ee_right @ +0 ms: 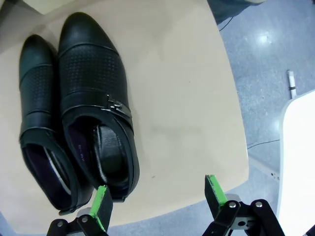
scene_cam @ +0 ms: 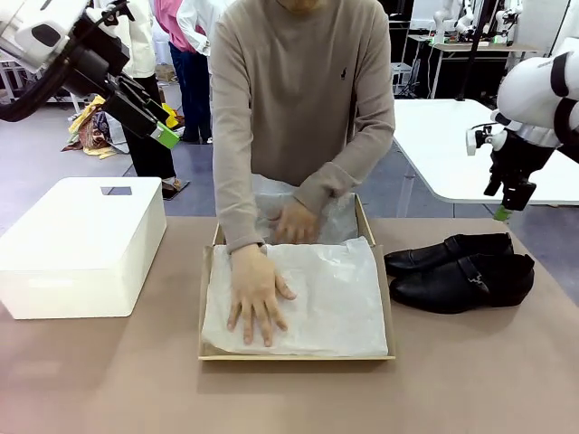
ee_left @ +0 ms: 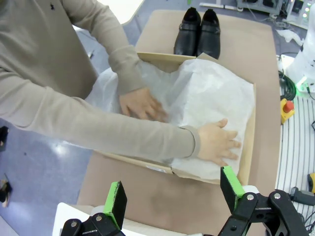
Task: Pack the shoes into the box.
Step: Place one shoe of the Shoes into the Shoes Box.
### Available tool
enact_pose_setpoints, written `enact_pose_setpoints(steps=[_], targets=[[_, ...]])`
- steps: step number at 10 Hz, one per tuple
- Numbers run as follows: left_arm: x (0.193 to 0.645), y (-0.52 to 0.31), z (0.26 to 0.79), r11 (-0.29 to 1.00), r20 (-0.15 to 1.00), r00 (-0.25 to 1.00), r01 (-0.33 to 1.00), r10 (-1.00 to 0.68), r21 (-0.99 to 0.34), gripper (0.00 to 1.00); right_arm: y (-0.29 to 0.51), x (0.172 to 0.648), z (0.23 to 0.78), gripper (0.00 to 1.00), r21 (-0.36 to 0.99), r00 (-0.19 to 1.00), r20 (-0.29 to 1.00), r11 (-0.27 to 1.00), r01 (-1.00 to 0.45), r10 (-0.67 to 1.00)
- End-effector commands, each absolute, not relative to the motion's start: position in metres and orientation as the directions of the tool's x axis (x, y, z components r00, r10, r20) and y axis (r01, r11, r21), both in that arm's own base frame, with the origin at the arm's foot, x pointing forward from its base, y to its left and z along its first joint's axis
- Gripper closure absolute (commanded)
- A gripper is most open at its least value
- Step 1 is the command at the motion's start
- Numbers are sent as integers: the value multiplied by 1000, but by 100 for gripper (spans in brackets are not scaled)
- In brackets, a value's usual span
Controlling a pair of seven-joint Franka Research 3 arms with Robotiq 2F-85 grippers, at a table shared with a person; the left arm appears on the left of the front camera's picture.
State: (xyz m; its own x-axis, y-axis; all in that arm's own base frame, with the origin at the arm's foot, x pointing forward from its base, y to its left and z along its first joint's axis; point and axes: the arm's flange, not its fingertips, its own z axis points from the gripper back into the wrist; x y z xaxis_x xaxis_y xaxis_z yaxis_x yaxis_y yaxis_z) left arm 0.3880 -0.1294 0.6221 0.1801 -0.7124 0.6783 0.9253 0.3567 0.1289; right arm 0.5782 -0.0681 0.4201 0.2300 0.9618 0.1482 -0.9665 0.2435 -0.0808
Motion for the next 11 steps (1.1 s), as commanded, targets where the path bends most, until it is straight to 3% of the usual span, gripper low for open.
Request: enact_pose_setpoints(steps=[1,11], targets=[[387,-127,619,336,693,159,933,-703,128,0,-74,593,410,0,-74,208,193,226,-971,959],[387,-127,619,336,693,159,933,-703,128,0,-71,598,372,0,25,231,179,230,-973,956]])
